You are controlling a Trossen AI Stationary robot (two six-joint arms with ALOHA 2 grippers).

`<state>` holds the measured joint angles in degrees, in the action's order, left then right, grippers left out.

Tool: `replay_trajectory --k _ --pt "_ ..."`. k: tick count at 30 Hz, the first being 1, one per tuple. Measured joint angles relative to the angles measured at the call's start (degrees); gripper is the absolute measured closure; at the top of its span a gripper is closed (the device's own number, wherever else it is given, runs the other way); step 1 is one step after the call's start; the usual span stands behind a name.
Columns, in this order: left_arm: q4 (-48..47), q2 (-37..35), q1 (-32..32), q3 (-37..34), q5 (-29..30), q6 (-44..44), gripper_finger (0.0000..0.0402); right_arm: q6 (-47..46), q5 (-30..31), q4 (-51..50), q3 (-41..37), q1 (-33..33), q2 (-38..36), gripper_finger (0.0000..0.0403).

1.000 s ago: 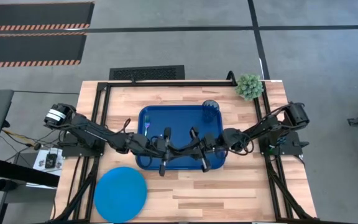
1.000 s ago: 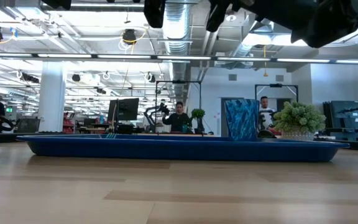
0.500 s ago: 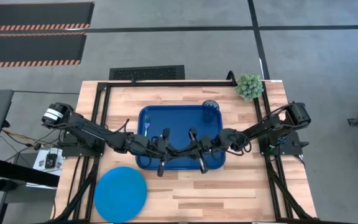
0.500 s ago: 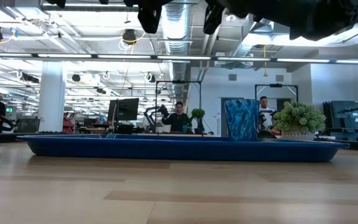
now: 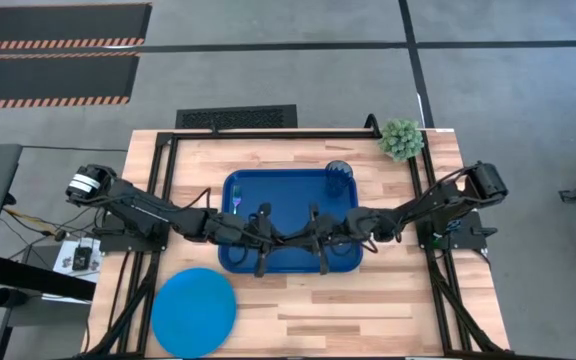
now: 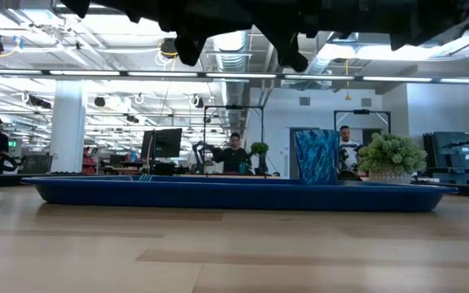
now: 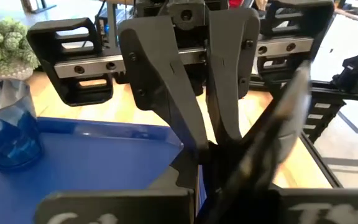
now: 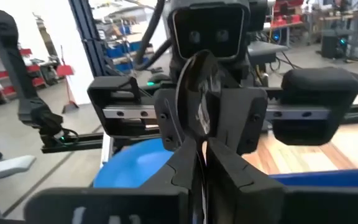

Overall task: Pick and place plate/cup/fork/spoon on tray
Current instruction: Put the black spoon on the right side of the fork on the blue tray

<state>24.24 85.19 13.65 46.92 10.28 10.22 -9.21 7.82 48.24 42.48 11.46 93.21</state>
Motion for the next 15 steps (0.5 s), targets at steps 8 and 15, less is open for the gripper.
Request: replay_trajectory --k 8,15 --pt "-1.8 0.0 0.0 0.0 0.0 0.6 0.0401 0.2 0.3 -1.2 0.0 -0.4 0.1 0.0317" --pt "-3.4 0.0 0.0 0.0 -0.1 0.6 0.0401 0.5 1.1 -2.5 0.0 -0.9 0.1 0.0345"
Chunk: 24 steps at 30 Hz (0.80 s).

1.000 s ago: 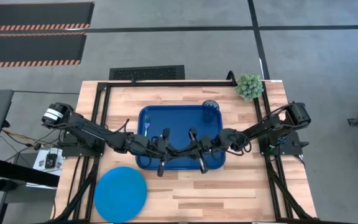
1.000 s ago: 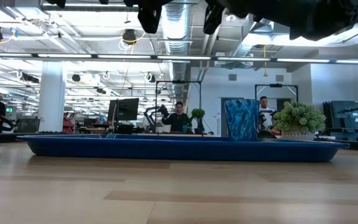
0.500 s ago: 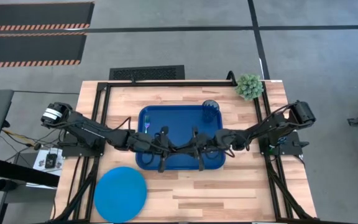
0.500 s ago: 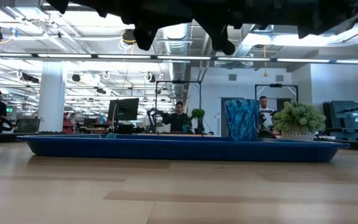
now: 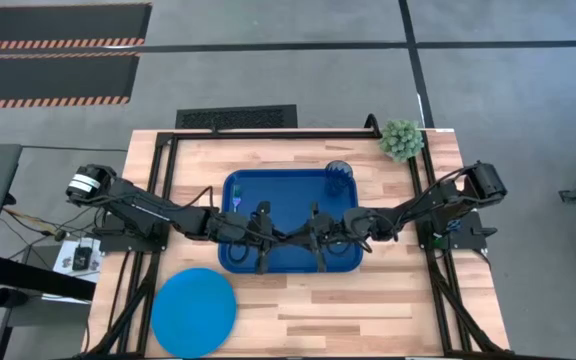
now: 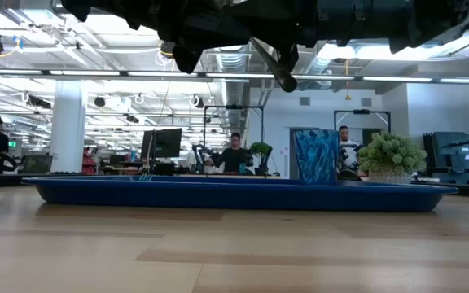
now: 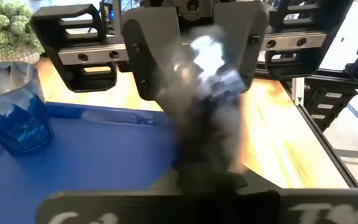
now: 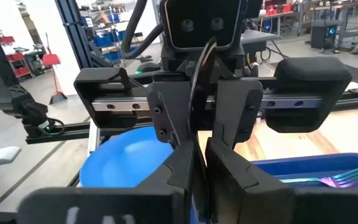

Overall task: Pick and place plate/cup/fork/spoon on tray
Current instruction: Put the black spoon on the right side of the fork on the blue tray

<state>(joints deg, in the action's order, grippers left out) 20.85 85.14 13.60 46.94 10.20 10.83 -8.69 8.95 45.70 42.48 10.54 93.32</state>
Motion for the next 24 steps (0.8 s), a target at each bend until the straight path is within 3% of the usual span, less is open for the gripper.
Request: replay_trajectory --k 5,16,20,24 --pt "-1.0 0.0 0.0 0.0 -0.7 0.3 0.0401 2.2 0.0 -0.4 -0.1 0.0 0.0 0.0391" --pt "-3.0 -0.4 2.8 -1.9 -1.4 -0.6 0.0401 8.8 1.8 -0.1 -2.2 0.5 -6.0 0.0398" --pt "1.0 -1.5 4.8 -5.2 0.6 -2.6 0.0401 8.1 0.9 7.5 -7.3 0.5 -8.1 0.0400" --pt "6.5 -4.1 6.4 -8.9 0.9 -5.9 0.0401 4.3 -6.8 22.0 -12.2 -0.6 -6.0 0.0400"
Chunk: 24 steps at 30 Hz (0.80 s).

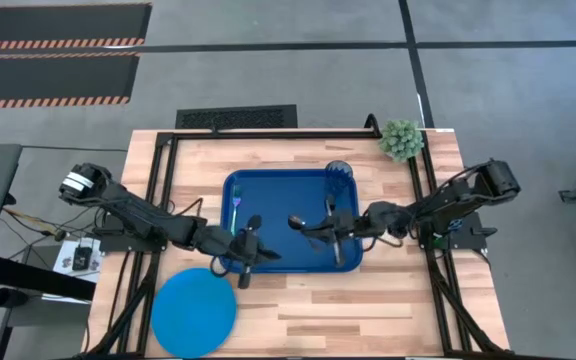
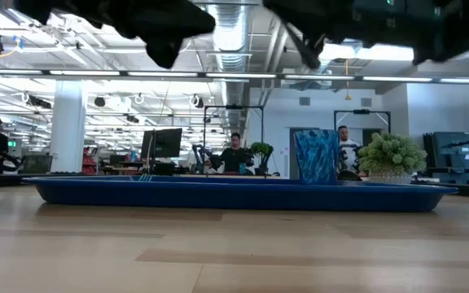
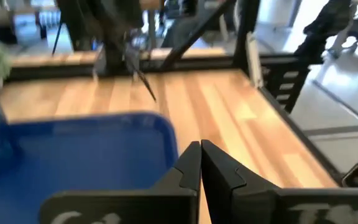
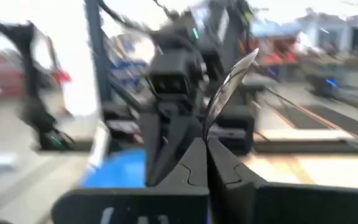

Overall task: Pick and place plate/cup/fork/spoon on tray
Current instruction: Put the black spoon on the right side of the fork on the blue tray

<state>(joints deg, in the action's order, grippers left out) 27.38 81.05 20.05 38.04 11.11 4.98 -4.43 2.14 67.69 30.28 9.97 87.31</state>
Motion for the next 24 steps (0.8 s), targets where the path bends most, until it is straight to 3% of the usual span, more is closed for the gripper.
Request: replay_trajectory --k 7,10,17,24 --pt "5.5 -5.4 0.5 -1.0 -0.3 -8.2 0.0392 -13.6 -20.3 20.2 0.9 -3.0 9.5 0.0401" --pt "6.6 -7.6 0.3 -1.0 -0.3 -12.2 0.0365 -17.5 -24.9 21.6 3.5 -3.6 12.9 0.0401" --pt "6.4 -9.0 1.1 -1.0 0.0 -17.9 0.0272 -19.0 -25.9 20.3 8.0 -4.7 17.3 0.0401" --pt "4.2 -9.0 0.9 -1.0 8.4 0.1 0.0210 -14.1 -18.0 16.5 8.2 -5.9 17.9 0.0401"
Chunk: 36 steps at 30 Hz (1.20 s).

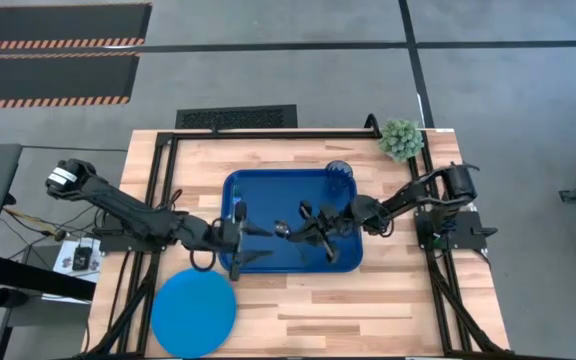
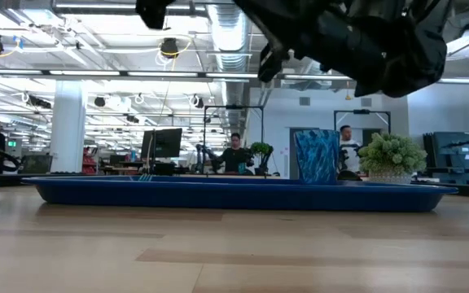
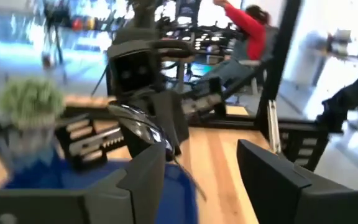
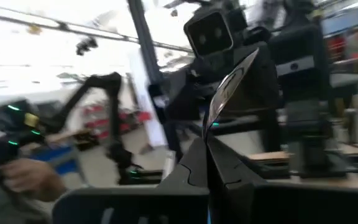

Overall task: Pick and place plate/cup/fork/spoon on tray
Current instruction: Put the black spoon on the right side of the fork on the blue tray

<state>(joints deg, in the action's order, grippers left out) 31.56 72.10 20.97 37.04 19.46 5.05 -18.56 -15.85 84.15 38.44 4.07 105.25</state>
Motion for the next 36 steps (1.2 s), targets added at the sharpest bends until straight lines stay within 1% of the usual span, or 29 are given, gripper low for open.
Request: replay_trajectory --k 2,4,6,11,14,15,18,19,22,24,27,30,31,35,36 --pt "-0.7 0.0 -0.8 0.0 0.9 5.7 0.0200 2.4 1.5 -2.1 0.0 0.4 -0.2 0.0401" --pt "-1.3 0.0 -1.7 0.0 2.4 8.6 0.0195 4.1 2.8 -3.8 0.6 1.0 -0.3 0.0401" --pt "-1.9 0.0 -2.4 0.0 3.3 9.3 0.0194 5.6 4.0 -6.1 1.2 1.8 -0.3 0.0401" --pt "-1.5 0.1 -3.6 0.0 1.8 9.1 0.0200 8.5 4.9 -12.7 3.9 3.7 -0.7 0.0401" --pt "-3.5 0.1 -4.3 0.0 1.7 9.4 0.0206 9.9 5.8 -15.3 5.4 3.9 -0.7 0.0401" --pt "-4.2 0.0 -4.4 0.0 1.2 9.4 0.0207 10.0 5.8 -16.6 5.9 4.0 -0.7 0.0401" --pt "-4.7 0.1 -4.6 0.0 -3.8 8.7 0.0214 10.2 5.7 -18.2 7.1 4.0 -0.7 0.0401" --pt "-4.5 0.1 -4.6 0.0 -4.6 8.1 0.0218 10.3 5.7 -18.5 7.5 4.1 -0.7 0.0401" --pt "-4.8 0.1 -4.6 0.0 -5.3 6.2 0.0240 11.2 5.7 -20.3 8.1 4.0 -0.7 0.0401" --pt "-4.7 0.1 -4.6 0.0 -5.4 4.6 0.0266 11.6 5.9 -21.1 8.2 4.1 -0.7 0.0401" --pt "-4.7 0.1 -4.6 0.0 -6.0 2.0 0.0321 11.7 6.1 -22.0 8.2 4.1 -0.7 0.0396" --pt "-4.3 0.1 -4.5 -0.1 -8.5 -0.6 0.0381 12.0 6.2 -22.8 8.3 4.1 -0.8 0.0382" --pt "-4.2 0.1 -4.5 -0.1 -9.2 -1.3 0.0389 11.8 6.2 -23.1 8.3 4.1 -0.8 0.0374" --pt "-4.5 0.2 -4.5 -0.1 -10.1 -4.2 0.0393 9.5 6.4 -24.2 8.3 4.0 -0.9 0.0331" --pt "-4.5 0.2 -4.5 -0.1 -10.9 -5.1 0.0397 9.0 6.3 -25.9 8.3 3.8 -1.5 0.0317"
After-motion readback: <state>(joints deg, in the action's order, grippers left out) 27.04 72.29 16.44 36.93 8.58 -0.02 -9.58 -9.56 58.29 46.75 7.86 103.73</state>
